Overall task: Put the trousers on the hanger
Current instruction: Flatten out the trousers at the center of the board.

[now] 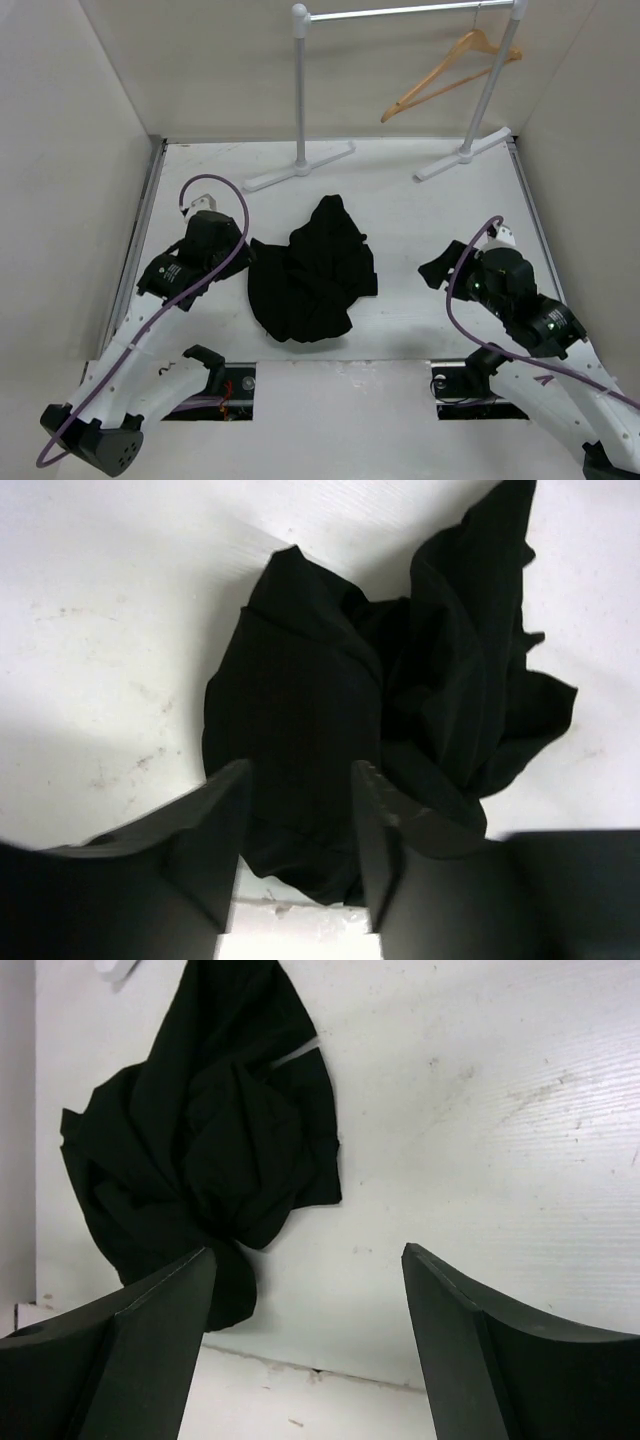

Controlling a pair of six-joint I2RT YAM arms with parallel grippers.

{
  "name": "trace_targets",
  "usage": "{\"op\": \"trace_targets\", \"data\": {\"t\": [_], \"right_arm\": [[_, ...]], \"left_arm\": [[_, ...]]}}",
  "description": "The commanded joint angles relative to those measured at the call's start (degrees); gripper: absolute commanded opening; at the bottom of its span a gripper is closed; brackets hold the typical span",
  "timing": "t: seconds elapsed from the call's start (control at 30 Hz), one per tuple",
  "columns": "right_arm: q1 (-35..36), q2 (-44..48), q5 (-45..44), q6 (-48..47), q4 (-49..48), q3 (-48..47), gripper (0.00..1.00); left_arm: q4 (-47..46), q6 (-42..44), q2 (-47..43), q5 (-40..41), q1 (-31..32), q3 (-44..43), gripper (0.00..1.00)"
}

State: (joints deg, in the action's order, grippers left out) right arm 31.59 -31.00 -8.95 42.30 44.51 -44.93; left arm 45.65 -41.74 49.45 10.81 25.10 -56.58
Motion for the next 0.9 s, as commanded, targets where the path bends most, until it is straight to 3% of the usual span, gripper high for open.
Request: {"op": "trace_targets", "data": {"t": [0.0, 0.1, 0.13, 0.2, 0.27, 0.3, 0.33, 0.4, 0.5, 0.57, 0.73, 0.87], "right_arm": [[0.7, -0.11, 0.42, 0.24, -0.04, -1.21, 0.8], [1.32, -0.02, 1.39, 0.23, 0.05, -1.04, 0.69], [1.84, 0.07, 1.83, 0.23, 0.05, -0.69, 0.6], [3.16, 0.51, 2.62, 0.76, -0.56, 0.36, 0.31], [4.47, -0.19, 3.58, 1.55, -1.0, 1.33, 0.11], [5.35, -1.42, 4.63, 1.55, -1.7, 1.77, 0.08], [6.67, -3.25, 5.77, 1.47, -2.75, 2.21, 0.08], [10.35, -7.73, 7.28, 1.55, -6.09, 3.17, 0.18], [17.56, -14.5, 5.88, 3.13, -13.9, 5.02, 0.63], [20.99, -19.77, 6.75, 4.1, -19.61, 5.38, 0.75], [24.95, -34.8, 10.79, 4.28, -30.52, 4.41, 0.77], [25.84, -43.68, 11.85, 3.93, -40.27, 3.53, 0.65]], "left_arm": [[-1.26, 0.86, -2.25, -2.02, -1.06, -0.2, 0.48], [-1.0, 2.27, -1.47, -3.68, -2.29, 0.15, 0.49], [-1.0, 2.62, -1.12, -3.86, -2.3, 0.67, 0.49], [-1.0, 3.85, -0.41, -3.25, -2.12, 1.9, 0.48], [-0.56, 4.82, -0.23, -2.38, -2.64, 2.96, 0.48], [-0.82, 5.0, -0.23, -2.02, -3.0, 3.83, 0.48], [-1.35, 5.0, -0.23, -2.19, -3.43, 4.8, 0.49], [-3.1, 4.91, 1.17, -3.42, -3.88, 6.38, 0.51], [-6.79, 4.65, 4.33, -7.19, -3.62, 8.76, 0.53], [-9.95, 4.21, 5.74, -9.31, -3.7, 10.6, 0.54], [-15.85, 2.54, 9.16, -11.16, -4.58, 15.0, 0.55], [-20.76, 2.45, 12.85, -11.51, -4.06, 17.81, 0.54]]}}
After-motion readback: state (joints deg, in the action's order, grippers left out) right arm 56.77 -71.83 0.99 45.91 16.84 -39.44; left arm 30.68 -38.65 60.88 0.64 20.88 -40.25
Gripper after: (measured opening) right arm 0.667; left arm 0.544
